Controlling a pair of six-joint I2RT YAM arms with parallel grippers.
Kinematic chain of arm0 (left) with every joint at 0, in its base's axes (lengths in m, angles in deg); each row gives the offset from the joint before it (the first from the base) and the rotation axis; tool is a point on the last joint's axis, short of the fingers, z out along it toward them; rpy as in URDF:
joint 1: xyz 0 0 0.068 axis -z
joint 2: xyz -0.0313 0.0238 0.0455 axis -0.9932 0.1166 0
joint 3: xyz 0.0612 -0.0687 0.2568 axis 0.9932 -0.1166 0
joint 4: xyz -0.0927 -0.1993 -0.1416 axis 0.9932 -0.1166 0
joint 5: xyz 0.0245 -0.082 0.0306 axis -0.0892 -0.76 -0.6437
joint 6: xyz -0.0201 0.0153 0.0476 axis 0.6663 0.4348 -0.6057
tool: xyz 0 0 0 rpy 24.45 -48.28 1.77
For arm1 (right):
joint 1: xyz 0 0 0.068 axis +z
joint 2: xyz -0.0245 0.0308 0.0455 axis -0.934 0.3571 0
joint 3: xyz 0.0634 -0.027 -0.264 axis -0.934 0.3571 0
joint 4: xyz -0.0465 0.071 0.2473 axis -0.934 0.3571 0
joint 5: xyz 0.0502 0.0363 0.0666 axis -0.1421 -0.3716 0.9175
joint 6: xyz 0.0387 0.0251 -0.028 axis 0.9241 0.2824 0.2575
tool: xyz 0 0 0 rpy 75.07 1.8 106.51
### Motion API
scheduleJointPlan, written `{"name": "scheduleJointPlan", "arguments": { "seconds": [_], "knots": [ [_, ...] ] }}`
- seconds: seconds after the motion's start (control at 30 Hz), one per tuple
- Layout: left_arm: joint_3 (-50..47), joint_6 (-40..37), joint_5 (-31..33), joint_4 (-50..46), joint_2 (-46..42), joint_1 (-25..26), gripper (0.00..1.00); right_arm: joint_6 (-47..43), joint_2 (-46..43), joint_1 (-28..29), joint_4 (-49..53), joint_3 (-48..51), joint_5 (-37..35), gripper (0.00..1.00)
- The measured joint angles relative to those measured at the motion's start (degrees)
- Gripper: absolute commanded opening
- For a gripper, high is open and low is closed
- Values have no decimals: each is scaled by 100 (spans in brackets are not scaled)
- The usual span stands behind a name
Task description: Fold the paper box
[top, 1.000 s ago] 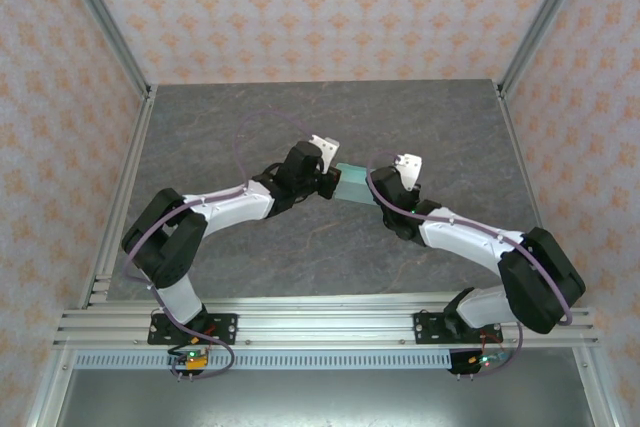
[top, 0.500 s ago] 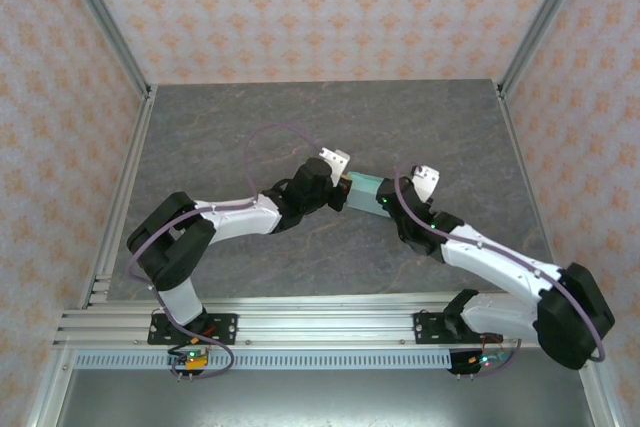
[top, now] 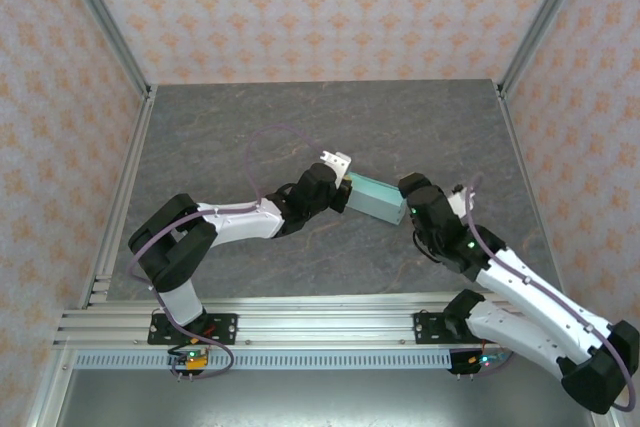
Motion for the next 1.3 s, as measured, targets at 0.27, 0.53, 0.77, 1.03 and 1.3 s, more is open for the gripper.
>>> {"name": "scheduleJointPlan", "arguments": {
  "seconds": [0.27,0.53,0.77,1.03,1.3],
  "knots": [
    [-35,87,387,46,11,2,5,1897,918,-505,-909,107,1211,100],
    [-35,153,461,140,72,2,7,2702,1799,-778,-1932,96,1939,83],
    [-46,175,466,149,72,0,40,2719,2138,-1054,-2177,33,2100,56],
    [-673,85,15,507,-378,0,56,2341,2728,-1064,-2332,-293,2129,44],
    [-752,605,-520,470,-1397,-330,78,1969,2909,-1064,-2361,-420,2081,44]
  ]
}}
